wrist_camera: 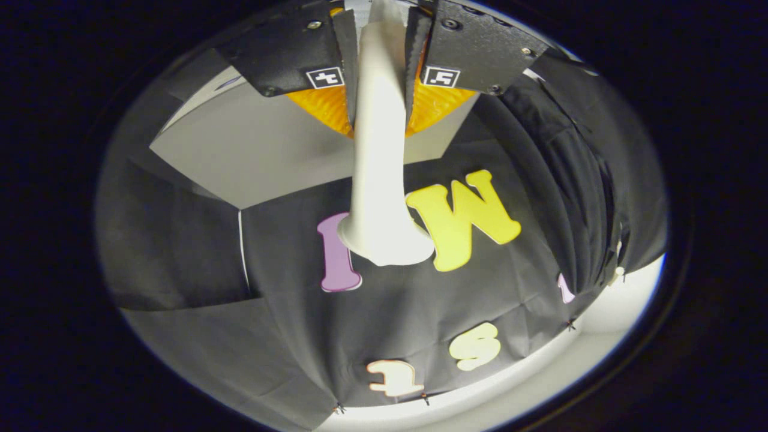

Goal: Iron the clothes twice with a garment steamer, once on the left side and once on the right side.

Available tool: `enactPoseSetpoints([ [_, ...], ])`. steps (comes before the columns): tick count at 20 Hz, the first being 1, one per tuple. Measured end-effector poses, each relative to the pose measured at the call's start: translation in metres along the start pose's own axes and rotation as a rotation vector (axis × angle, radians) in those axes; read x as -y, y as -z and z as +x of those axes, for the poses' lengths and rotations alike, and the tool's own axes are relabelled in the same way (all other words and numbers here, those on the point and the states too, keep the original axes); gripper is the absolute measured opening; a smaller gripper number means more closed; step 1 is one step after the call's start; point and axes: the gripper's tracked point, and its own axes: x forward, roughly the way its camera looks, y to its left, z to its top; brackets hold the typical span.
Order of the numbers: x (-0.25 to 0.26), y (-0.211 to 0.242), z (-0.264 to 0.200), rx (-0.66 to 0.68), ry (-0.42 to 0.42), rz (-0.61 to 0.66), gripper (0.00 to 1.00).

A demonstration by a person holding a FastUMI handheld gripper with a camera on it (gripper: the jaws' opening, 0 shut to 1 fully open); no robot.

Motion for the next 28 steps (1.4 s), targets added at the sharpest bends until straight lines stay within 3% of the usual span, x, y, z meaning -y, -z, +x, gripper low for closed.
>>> enactPoseSetpoints([
  [7,-0.112,-0.020,-0.056,0.102,-0.041,-0.044,0.35],
  [17,-0.299,-0.043,-0.106,0.218,-0.215,-0.132,0.35],
  [22,-0.372,-0.036,-0.106,0.228,-0.282,-0.192,0.35],
  [28,-0.403,-0.019,-0.079,0.182,-0.282,-0.224,0.35],
])
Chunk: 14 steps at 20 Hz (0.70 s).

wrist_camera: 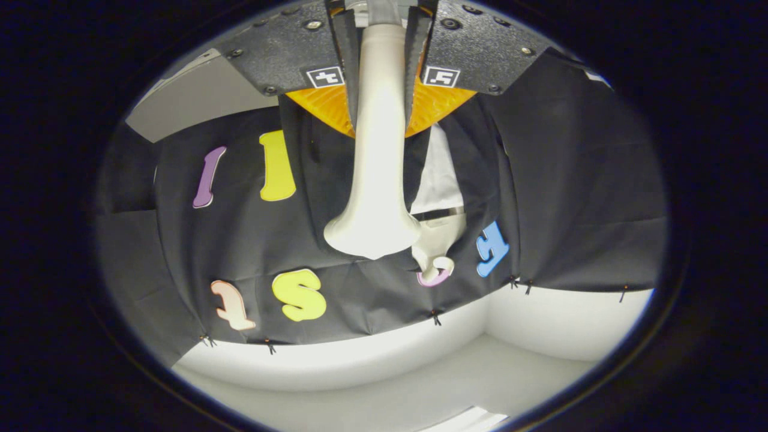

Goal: Iron the clothes twice with a garment steamer, once on the left side and once on the right side.

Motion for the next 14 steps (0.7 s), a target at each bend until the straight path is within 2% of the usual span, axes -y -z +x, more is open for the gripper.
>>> enactPoseSetpoints([
  [8,-0.001,0.027,0.013,-0.058,0.014,-0.030,0.35],
  [14,0.006,0.071,0.003,-0.132,0.024,-0.037,0.35],
])
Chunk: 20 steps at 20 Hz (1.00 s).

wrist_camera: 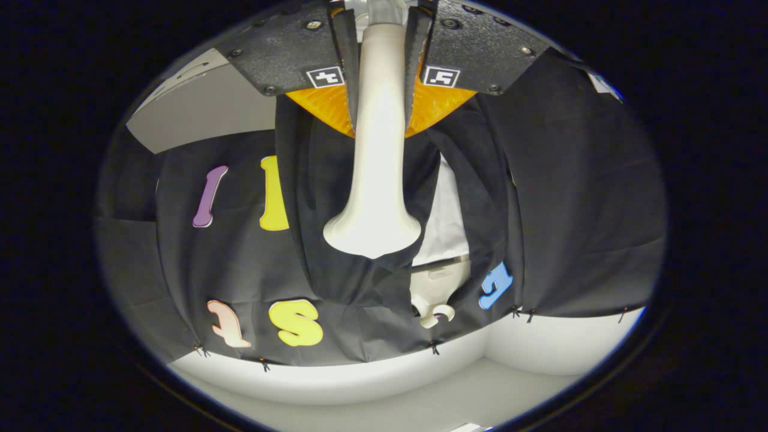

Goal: Iron the clothes twice with a garment steamer, once on the left side and once on the right side.

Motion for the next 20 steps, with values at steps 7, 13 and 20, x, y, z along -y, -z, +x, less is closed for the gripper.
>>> enactPoseSetpoints([
  [7,-0.001,0.049,0.003,-0.088,0.015,-0.016,0.35],
  [13,-0.005,0.097,0.002,-0.173,0.023,-0.025,0.35],
  [20,-0.003,0.141,0.000,-0.255,0.039,-0.022,0.35],
])
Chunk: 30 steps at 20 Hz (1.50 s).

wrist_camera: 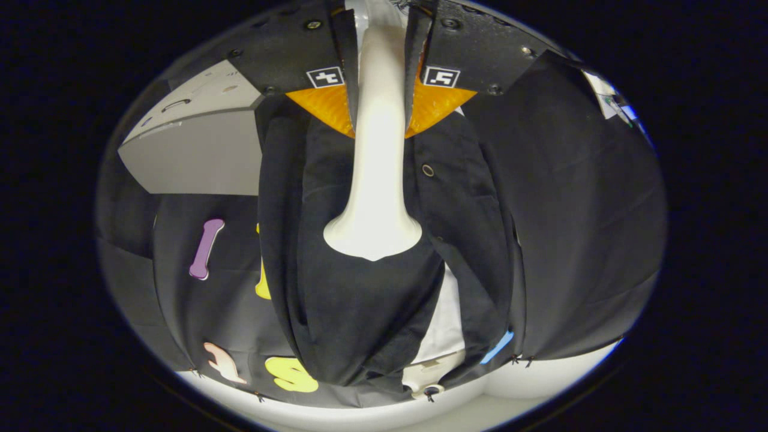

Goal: Iron the clothes twice with a garment steamer, once on the left side and once on the right side.

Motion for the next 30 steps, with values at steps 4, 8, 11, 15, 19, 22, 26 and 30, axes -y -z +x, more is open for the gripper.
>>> enactPoseSetpoints([
  [4,0.004,0.023,0.003,-0.038,0.011,-0.009,0.35],
  [8,0.005,0.049,0.005,-0.083,0.015,-0.019,0.35],
  [11,0.006,0.068,0.008,-0.118,0.018,-0.028,0.35],
  [15,0.005,0.092,0.011,-0.155,0.014,-0.037,0.35],
  [19,0.006,0.116,0.017,-0.200,0.019,-0.036,0.35],
  [22,0.010,0.132,0.021,-0.231,0.026,-0.033,0.35],
  [26,0.017,0.150,0.025,-0.271,0.042,-0.022,0.35],
  [30,0.023,0.149,0.020,-0.267,0.048,-0.017,0.35],
])
